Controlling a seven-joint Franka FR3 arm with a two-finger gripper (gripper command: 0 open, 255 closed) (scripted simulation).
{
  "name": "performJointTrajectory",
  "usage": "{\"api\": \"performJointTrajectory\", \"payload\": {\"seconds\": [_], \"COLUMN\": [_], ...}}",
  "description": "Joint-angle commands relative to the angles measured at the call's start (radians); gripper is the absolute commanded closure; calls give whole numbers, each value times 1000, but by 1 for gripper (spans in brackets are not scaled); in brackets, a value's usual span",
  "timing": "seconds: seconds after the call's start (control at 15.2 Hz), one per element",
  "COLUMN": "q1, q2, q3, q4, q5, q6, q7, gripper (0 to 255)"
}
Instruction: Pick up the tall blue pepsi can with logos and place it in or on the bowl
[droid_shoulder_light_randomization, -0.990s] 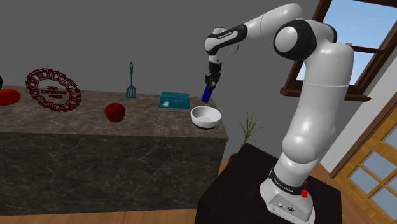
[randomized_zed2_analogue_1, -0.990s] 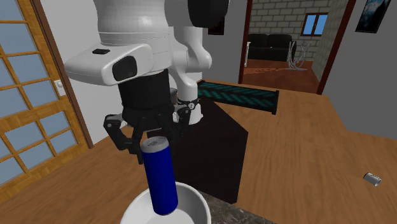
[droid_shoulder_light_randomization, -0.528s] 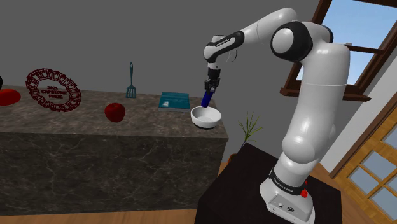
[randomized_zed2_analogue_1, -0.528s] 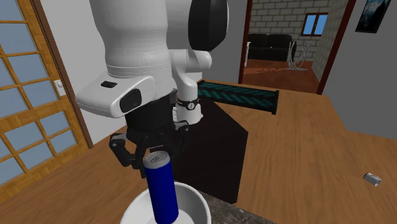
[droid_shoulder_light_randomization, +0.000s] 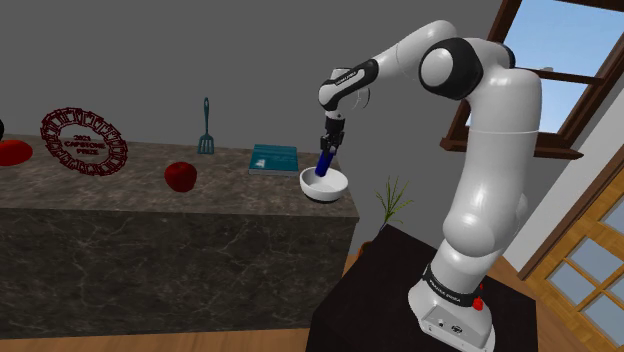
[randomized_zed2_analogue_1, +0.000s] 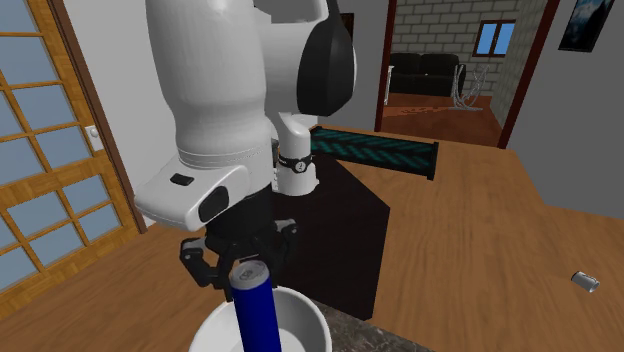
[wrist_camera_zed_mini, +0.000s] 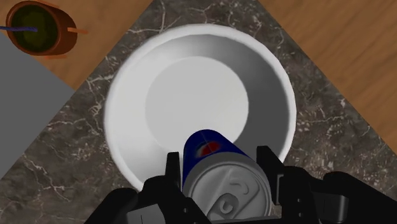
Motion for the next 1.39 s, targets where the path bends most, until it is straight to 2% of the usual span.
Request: {"api": "performJointTrajectory", "payload": {"seconds": [0.0,0.53,0.59,0.92,1.19,1.32], "q1": [0,0,0,0,2,2], "q2": [12,12,12,12,-40,-40], "q3": [1,1,1,1,-3,-3], "q4": [-15,-15,-15,-15,47,47], "q5": [3,3,3,3,-9,-9], "q6": [28,28,28,28,-85,-85], "q7": [-2,-2,-2,-2,6,6], "gripper": [255,255,0,0,0,0]}}
